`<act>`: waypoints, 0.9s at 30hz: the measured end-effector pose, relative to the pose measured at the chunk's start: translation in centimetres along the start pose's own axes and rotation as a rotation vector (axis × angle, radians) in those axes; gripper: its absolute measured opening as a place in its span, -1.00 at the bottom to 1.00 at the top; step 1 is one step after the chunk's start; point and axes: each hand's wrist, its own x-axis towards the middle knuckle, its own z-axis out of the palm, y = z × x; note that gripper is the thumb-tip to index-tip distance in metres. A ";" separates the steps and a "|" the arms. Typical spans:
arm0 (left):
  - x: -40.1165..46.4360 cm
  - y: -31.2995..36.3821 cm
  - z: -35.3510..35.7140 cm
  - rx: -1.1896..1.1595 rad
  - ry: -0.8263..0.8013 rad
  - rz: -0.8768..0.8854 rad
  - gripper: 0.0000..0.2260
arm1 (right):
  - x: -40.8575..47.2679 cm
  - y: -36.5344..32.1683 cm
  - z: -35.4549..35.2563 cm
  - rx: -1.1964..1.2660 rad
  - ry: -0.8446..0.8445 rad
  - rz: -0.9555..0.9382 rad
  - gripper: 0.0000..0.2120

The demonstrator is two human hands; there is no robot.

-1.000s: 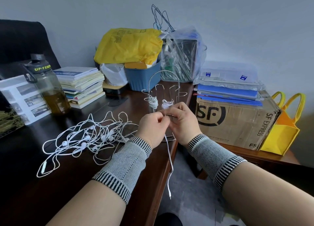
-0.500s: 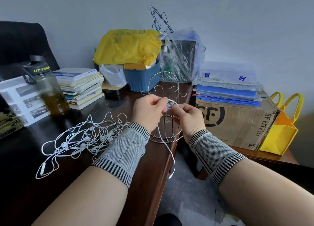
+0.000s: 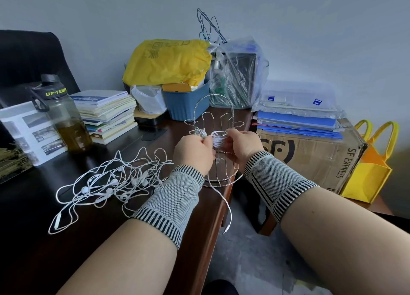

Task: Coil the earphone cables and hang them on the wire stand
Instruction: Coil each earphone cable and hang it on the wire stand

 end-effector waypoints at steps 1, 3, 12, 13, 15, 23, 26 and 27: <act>-0.2 0.2 0.2 -0.151 -0.019 -0.089 -0.65 | 0.1 -0.1 0.0 -0.003 0.003 0.011 -0.76; -0.3 0.5 0.5 -0.365 -0.034 -0.232 -0.68 | 0.3 -0.2 0.0 -0.013 0.004 0.026 -0.77; -2.1 0.9 0.4 -0.541 -0.072 -0.261 -0.73 | 0.3 0.8 -0.3 0.026 -0.022 0.004 -0.74; -2.1 0.8 0.4 -0.524 -0.077 -0.246 -0.74 | 0.3 1.0 -0.4 0.060 -0.037 0.004 -0.78; -2.2 0.5 0.3 -0.486 -0.096 -0.211 -0.75 | 0.2 1.3 -0.5 0.129 -0.071 0.012 -0.87; -2.4 -0.5 0.3 -0.210 -0.092 -0.040 -0.78 | -0.6 1.5 -0.7 0.081 -0.053 -0.143 -0.89; -2.8 -0.1 0.1 -0.071 -0.112 0.036 -0.77 | -1.0 2.0 -0.8 -0.185 -0.035 -0.407 -0.81; -2.8 -0.1 0.1 -0.011 -0.113 0.063 -0.78 | -1.5 2.2 -0.9 -0.266 -0.057 -0.499 -0.75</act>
